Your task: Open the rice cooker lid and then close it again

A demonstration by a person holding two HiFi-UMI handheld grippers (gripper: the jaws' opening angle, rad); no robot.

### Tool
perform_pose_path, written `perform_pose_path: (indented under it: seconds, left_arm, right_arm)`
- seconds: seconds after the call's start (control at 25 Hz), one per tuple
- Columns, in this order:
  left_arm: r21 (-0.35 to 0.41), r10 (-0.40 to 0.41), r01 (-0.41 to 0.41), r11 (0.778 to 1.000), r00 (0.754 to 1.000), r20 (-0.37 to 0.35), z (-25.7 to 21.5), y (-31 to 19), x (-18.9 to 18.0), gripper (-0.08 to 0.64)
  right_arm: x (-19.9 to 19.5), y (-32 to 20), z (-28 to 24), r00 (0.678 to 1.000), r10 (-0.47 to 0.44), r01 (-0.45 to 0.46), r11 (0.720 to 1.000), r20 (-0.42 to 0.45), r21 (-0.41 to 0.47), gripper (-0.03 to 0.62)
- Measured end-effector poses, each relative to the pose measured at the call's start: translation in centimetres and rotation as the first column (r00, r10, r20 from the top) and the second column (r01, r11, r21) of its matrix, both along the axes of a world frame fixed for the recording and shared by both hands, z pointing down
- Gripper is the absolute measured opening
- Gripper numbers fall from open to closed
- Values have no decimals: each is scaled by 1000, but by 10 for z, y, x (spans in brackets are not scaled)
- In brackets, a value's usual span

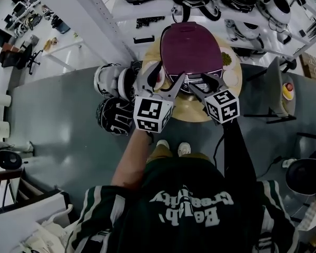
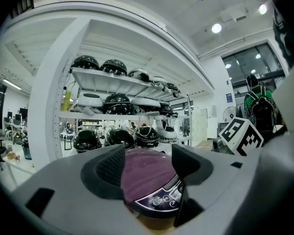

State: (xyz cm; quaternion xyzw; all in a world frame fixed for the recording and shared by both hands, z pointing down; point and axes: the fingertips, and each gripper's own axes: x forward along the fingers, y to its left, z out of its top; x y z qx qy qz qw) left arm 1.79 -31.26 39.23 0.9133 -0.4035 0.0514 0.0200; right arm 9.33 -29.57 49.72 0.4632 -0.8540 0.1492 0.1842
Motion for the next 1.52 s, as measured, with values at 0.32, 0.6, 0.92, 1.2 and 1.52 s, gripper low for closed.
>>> perform_pose_path:
  seconds: [0.32,0.6,0.92,1.2,1.52]
  left_arm:
    - [8,-6,6,1000,999,34,6,-9,-1,284]
    - [-8,-11,11,1000,999,33,7,-15,0,284]
    - [-10,-10,10,1000,1000,28,6,-14,3,284]
    - [-17,-16,16,1000,999,35,10,-12,3,284]
    - [-26,-11,12,1000,999,39,12,-14,3,284]
  right_arm:
    - [-3,-3,17,993,-26,25,1000,-117,-12,235]
    - [-6,1,24,983,-46,45,999,-176,-9,247]
    - [-5,1,23,987,-50,48,999,-155,-18,239]
    - [-3,2,23,992,-49,44,998,-114,-41,233]
    - [-2,-3,22,996,-42,36,997,-84,-63,221]
